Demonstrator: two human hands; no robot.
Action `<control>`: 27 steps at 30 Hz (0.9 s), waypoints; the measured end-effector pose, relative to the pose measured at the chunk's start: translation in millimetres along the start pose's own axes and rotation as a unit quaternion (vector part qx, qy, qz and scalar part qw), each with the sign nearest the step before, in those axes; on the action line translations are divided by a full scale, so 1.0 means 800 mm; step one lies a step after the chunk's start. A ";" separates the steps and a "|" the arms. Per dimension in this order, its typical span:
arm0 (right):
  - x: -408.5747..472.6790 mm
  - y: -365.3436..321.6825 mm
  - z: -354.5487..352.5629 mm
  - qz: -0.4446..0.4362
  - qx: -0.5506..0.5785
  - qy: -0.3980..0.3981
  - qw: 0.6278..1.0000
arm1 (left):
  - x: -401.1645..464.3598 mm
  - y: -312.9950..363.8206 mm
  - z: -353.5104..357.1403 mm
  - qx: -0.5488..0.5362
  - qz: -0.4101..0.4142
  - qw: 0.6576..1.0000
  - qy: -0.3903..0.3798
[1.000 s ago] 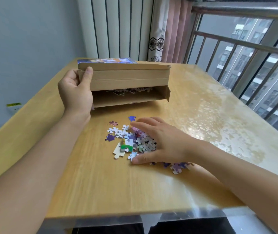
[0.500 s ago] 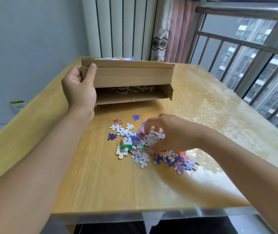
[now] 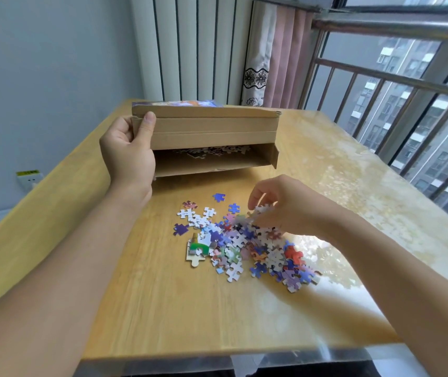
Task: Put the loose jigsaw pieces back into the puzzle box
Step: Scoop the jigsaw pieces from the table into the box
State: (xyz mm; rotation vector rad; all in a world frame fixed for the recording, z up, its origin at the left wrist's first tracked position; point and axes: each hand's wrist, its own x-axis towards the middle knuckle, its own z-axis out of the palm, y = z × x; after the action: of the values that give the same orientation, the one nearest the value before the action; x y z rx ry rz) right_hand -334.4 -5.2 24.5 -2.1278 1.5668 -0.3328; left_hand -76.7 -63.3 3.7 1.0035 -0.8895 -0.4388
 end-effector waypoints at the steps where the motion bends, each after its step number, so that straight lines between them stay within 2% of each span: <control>1: 0.000 0.003 -0.002 0.018 0.052 0.001 0.998 | -0.001 0.002 0.001 0.001 -0.002 1.000 0.003; 3: 0.003 0.007 -0.005 0.053 0.225 -0.013 0.973 | -0.002 0.002 0.001 -0.001 -0.007 1.000 0.001; 4: 0.006 0.006 -0.007 0.069 0.324 -0.025 0.943 | -0.002 0.000 0.001 -0.005 -0.009 1.000 -0.002; 7: 0.027 -0.009 -0.006 0.099 0.571 -0.032 0.814 | 0.000 -0.004 -0.003 -0.016 -0.016 1.000 -0.002; 9: 0.050 -0.025 -0.004 0.133 0.659 -0.004 0.740 | 0.000 -0.004 -0.004 -0.008 -0.019 1.000 -0.002; 10: 0.063 -0.033 -0.002 0.153 0.683 0.017 0.714 | 0.000 -0.003 -0.004 -0.004 -0.018 1.000 -0.002; 12: 0.087 -0.045 0.004 0.191 0.698 0.061 0.687 | 0.000 -0.001 -0.004 0.001 -0.013 1.000 0.002; 15: 0.114 -0.056 0.012 0.217 0.691 0.105 0.681 | 0.002 -0.001 -0.005 -0.006 -0.015 1.000 0.011; 18: 0.131 -0.069 0.012 0.207 0.693 0.156 0.673 | 0.003 0.001 -0.004 -0.005 -0.017 1.000 0.008; 21: 0.146 -0.083 0.017 0.211 0.736 0.183 0.616 | 0.002 0.003 -0.004 -0.007 -0.009 1.000 0.005; 24: 0.149 -0.091 0.026 0.187 0.774 0.180 0.578 | 0.002 0.004 -0.003 -0.009 -0.002 1.000 0.003; 27: 0.142 -0.088 0.030 0.095 0.866 0.124 0.475 | 0.001 0.004 -0.003 -0.016 0.000 1.000 0.002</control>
State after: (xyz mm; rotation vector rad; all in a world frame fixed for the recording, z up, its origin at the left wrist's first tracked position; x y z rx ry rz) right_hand -228.8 -90.4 30.0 -0.2072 0.5939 -1.3818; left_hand -74.5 -60.8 5.8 0.9755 -0.8762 -0.4488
